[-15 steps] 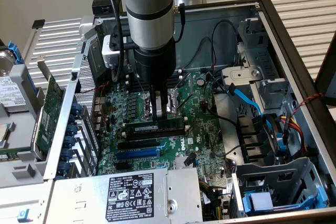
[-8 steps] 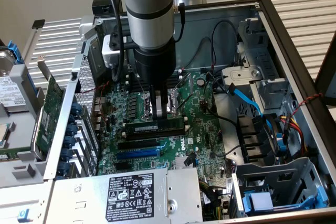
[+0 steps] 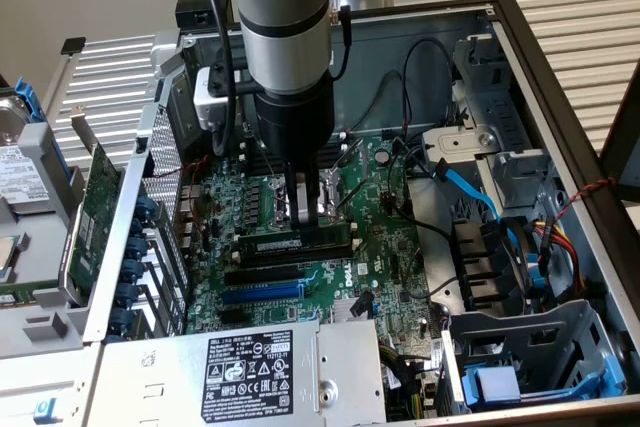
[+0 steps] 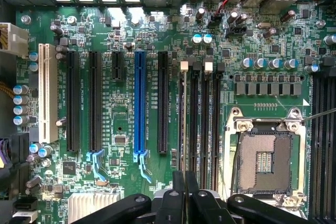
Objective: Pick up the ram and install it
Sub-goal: 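Insert the ram into the slot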
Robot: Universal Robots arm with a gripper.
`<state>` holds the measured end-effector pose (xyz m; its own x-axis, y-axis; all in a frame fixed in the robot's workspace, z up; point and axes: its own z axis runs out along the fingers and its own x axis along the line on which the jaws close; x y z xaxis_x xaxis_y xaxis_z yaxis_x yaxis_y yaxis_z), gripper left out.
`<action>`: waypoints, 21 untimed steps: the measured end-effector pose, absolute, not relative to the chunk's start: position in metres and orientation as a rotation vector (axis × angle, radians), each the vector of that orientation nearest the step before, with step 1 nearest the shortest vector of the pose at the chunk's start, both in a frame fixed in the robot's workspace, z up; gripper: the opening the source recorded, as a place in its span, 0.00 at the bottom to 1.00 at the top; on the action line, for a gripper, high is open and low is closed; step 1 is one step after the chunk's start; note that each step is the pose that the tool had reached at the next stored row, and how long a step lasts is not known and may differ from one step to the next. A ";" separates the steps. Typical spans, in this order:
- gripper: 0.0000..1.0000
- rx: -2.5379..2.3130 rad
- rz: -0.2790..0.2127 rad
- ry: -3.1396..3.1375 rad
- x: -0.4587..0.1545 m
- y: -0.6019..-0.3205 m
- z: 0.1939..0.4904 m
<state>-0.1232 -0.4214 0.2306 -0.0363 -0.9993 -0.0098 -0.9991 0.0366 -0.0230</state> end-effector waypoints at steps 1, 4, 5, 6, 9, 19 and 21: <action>0.13 -2.164 -0.016 2.245 -0.123 -0.421 0.230; 0.13 -2.163 -0.018 2.243 -0.124 -0.421 0.230; 0.13 -2.163 -0.018 2.243 -0.124 -0.421 0.230; 0.13 -2.163 -0.018 2.243 -0.124 -0.421 0.230; 0.13 -2.163 -0.019 2.243 -0.124 -0.421 0.229; 0.13 -2.162 -0.020 2.242 -0.124 -0.421 0.228; 0.13 -2.162 -0.021 2.242 -0.124 -0.421 0.227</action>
<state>-0.1243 -0.4214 0.2268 -0.0362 -0.9993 -0.0099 -0.9989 0.0365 -0.0282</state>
